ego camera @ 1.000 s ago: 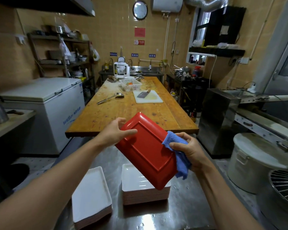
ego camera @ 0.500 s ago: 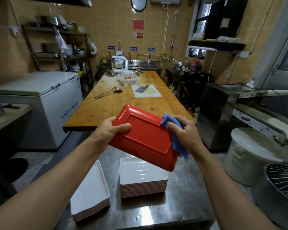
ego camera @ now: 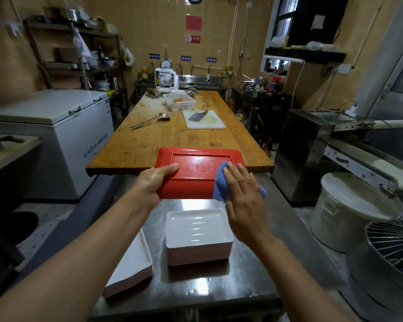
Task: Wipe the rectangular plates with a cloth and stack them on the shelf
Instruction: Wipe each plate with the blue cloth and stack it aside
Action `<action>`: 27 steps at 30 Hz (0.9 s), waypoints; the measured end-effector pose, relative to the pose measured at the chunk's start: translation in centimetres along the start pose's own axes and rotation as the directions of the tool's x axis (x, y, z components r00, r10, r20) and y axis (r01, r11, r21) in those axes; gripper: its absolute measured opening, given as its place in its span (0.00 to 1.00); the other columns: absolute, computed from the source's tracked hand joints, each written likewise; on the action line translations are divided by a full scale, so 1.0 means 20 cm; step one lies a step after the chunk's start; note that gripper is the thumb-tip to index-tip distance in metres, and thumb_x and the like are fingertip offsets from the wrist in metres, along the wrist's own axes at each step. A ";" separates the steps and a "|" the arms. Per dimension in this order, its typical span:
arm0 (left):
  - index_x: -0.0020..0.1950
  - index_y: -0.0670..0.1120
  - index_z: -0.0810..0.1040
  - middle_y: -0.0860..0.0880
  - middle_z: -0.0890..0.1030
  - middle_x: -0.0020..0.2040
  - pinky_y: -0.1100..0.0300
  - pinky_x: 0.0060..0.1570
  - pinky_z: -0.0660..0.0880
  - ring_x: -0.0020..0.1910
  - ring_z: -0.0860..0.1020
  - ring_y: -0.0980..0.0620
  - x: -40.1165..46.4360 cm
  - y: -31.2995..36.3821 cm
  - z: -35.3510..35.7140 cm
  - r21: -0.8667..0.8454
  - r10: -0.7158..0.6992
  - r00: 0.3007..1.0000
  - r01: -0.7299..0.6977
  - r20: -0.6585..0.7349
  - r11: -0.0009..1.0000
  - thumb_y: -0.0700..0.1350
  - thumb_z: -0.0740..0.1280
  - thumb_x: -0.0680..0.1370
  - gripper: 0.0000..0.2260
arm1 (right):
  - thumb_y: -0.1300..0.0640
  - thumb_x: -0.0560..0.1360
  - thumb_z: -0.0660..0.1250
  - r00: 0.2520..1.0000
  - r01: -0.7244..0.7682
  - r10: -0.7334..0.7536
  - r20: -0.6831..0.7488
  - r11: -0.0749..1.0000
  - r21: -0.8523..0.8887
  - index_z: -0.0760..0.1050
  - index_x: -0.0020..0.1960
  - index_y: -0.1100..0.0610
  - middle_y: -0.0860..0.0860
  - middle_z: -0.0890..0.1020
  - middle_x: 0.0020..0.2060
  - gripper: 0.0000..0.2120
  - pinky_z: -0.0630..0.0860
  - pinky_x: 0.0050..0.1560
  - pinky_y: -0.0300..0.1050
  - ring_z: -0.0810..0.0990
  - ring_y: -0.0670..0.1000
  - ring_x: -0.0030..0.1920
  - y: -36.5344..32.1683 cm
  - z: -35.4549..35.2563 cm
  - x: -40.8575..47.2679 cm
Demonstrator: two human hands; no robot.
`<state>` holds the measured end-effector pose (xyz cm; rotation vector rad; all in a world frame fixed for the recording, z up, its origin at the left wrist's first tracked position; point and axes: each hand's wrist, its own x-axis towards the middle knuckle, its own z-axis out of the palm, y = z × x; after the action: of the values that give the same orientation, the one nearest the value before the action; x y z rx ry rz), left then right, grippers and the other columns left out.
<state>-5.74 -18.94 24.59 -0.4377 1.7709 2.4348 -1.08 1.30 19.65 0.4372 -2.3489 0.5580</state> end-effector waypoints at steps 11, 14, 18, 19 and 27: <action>0.54 0.38 0.78 0.41 0.81 0.43 0.54 0.41 0.78 0.38 0.79 0.45 -0.08 -0.07 0.06 -0.047 0.099 0.994 -0.101 -0.049 0.994 0.39 0.72 0.72 0.12 | 0.61 0.74 0.56 0.989 0.142 -0.142 -0.044 0.990 -0.013 0.66 0.68 0.57 0.56 0.68 0.71 0.22 0.55 0.73 0.51 0.62 0.55 0.73 -0.26 0.17 0.00; 0.50 0.42 0.78 0.43 0.81 0.42 0.55 0.41 0.78 0.39 0.80 0.46 -0.11 -0.08 0.05 -0.030 0.145 0.988 -0.147 -0.049 0.989 0.40 0.71 0.73 0.07 | 0.59 0.75 0.57 0.982 0.187 -0.187 -0.008 0.981 -0.053 0.66 0.70 0.57 0.54 0.66 0.72 0.23 0.53 0.74 0.50 0.61 0.52 0.73 -0.23 0.16 0.01; 0.50 0.42 0.79 0.43 0.82 0.41 0.56 0.37 0.80 0.37 0.80 0.47 -0.14 -0.09 0.03 -0.013 0.225 0.972 -0.226 -0.064 0.974 0.37 0.71 0.72 0.08 | 0.50 0.78 0.51 1.000 0.027 -0.028 -0.008 0.998 -0.048 0.65 0.72 0.53 0.51 0.65 0.73 0.23 0.49 0.73 0.50 0.59 0.50 0.74 -0.19 0.11 0.07; 0.50 0.42 0.79 0.44 0.82 0.41 0.57 0.36 0.80 0.36 0.80 0.47 -0.14 -0.08 0.03 -0.013 0.237 0.969 -0.239 -0.072 0.971 0.37 0.71 0.72 0.08 | 0.49 0.78 0.49 1.000 0.003 -0.002 0.011 0.999 -0.045 0.65 0.72 0.53 0.50 0.63 0.74 0.24 0.46 0.73 0.48 0.58 0.49 0.74 -0.20 0.10 0.09; 0.46 0.45 0.79 0.44 0.81 0.41 0.55 0.40 0.77 0.39 0.80 0.47 -0.16 -0.08 0.01 0.033 0.281 0.959 -0.281 -0.030 0.959 0.36 0.70 0.73 0.05 | 0.50 0.77 0.47 0.946 0.090 -0.133 0.295 0.984 0.155 0.54 0.75 0.44 0.41 0.52 0.76 0.26 0.38 0.72 0.46 0.45 0.43 0.76 -0.32 0.04 0.31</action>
<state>-2.21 -17.97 24.05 -0.2401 2.0033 2.5944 -3.07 -5.59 25.21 0.7651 -2.5648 0.6415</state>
